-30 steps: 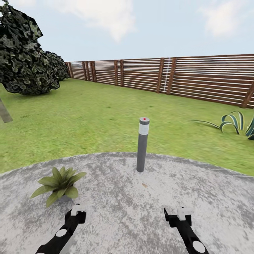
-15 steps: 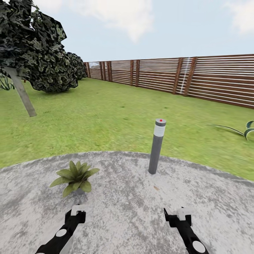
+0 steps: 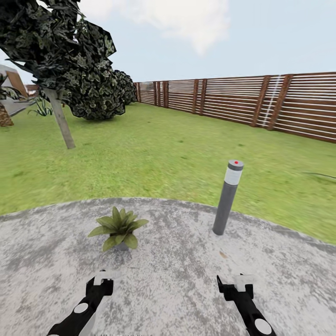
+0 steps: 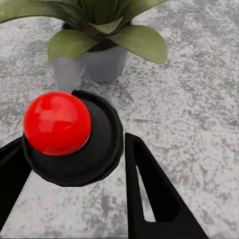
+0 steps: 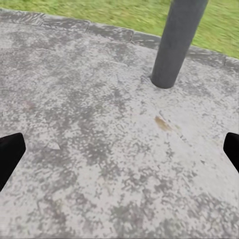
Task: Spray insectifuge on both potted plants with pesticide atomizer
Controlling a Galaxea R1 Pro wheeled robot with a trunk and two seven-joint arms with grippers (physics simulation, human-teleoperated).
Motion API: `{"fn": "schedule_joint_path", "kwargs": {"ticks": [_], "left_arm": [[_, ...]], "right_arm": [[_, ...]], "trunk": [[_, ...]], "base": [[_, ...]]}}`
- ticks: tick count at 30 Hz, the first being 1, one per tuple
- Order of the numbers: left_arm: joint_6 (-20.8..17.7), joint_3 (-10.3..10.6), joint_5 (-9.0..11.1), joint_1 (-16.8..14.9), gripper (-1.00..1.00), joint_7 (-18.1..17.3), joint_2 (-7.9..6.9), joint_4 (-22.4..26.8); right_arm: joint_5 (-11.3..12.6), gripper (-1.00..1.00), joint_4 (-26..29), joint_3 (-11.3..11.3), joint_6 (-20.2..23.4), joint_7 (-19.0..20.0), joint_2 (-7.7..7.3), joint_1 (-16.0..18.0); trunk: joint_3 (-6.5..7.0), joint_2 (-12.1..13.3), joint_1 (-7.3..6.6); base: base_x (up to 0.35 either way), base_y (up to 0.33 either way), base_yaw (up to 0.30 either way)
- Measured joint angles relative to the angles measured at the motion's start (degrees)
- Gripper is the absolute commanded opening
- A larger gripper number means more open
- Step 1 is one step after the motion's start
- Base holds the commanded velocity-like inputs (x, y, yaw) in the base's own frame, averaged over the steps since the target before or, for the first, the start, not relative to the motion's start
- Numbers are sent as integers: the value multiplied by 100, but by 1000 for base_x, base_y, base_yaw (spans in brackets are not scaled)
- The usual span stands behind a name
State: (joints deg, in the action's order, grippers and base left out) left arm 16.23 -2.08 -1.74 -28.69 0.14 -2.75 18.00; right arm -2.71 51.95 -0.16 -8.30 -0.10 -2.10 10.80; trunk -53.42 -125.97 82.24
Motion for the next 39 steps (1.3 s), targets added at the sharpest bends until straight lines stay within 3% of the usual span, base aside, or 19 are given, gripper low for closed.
{"fn": "schedule_joint_path", "kwargs": {"ticks": [9,26,39], "left_arm": [[0,0,0,0,-100,0,0,0],[0,0,0,0,-100,5,0,-1],[0,0,0,0,-100,8,0,0]], "right_arm": [[0,100,1,7,1,-10,0,0],[0,100,2,8,2,1,0,0],[0,100,0,8,-2,2,0,0]], "trunk": [[-25,0,0],[-76,0,0],[-114,0,0]], "base": [[0,-39,277],[0,-250,277],[0,-13,277]]}}
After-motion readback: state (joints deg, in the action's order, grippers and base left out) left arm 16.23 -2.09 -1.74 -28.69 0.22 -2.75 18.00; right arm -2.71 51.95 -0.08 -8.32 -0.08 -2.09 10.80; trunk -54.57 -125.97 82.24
